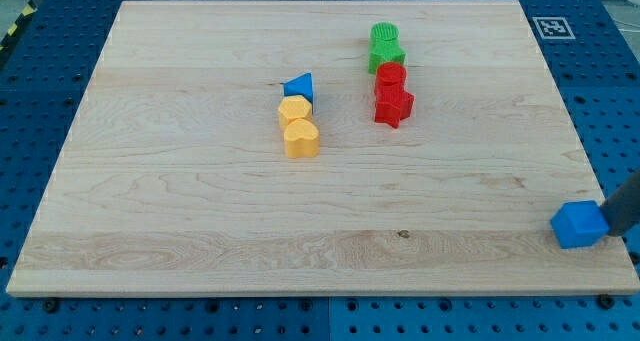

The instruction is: Move your arm to the right of the blue cube

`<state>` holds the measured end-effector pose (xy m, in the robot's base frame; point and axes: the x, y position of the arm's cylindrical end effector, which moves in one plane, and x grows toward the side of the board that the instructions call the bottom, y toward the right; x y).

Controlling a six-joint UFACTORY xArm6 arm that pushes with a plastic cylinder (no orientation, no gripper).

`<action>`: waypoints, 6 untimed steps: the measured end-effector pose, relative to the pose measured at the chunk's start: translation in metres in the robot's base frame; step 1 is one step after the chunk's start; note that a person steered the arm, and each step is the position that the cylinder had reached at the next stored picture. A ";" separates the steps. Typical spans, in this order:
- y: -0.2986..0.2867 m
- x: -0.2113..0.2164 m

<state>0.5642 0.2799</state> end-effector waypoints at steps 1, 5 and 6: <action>-0.010 0.000; -0.002 0.034; 0.017 0.031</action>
